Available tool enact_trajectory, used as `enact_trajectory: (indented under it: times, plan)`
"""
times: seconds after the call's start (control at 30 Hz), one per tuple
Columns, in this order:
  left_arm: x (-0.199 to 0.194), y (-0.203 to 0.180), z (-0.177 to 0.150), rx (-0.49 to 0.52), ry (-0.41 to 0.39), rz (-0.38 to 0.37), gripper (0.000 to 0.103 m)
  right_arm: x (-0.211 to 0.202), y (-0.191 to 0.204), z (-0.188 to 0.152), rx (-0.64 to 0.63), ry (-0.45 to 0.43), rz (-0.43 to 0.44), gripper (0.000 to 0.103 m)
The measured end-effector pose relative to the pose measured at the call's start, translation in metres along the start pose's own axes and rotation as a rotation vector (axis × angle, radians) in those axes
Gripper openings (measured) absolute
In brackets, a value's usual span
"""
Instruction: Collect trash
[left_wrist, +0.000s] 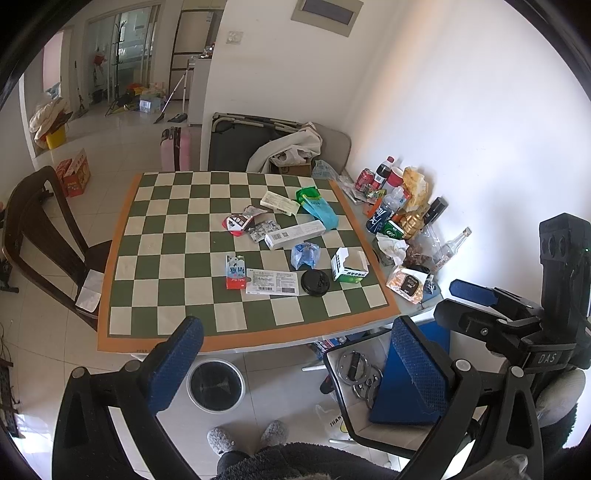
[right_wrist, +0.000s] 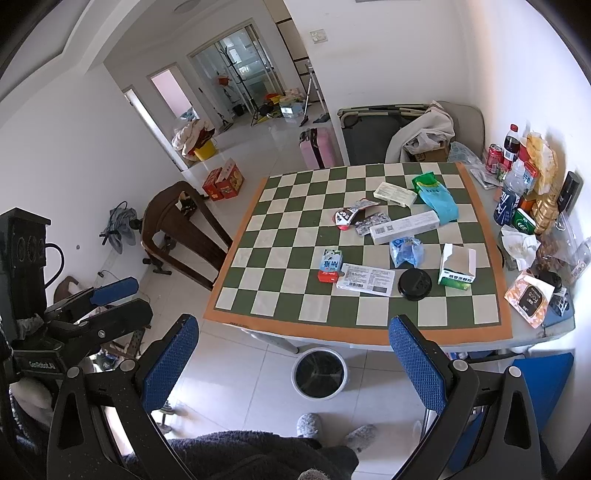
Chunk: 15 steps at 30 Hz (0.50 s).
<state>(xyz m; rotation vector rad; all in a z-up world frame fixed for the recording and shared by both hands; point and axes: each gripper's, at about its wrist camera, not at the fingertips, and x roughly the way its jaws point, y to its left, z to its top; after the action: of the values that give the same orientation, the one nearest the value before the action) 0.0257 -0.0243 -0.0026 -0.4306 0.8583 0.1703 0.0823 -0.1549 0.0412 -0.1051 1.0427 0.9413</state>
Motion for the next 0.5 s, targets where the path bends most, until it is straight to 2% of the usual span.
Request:
enact_trajectory:
  times: [0.5]
  plan:
    - [0.0006, 0.0031, 0.0022, -0.001, -0.003, 0.001, 0.103, 0.0061, -0.007, -0.0037, -0.005, -0.004, 0.006, 0.103]
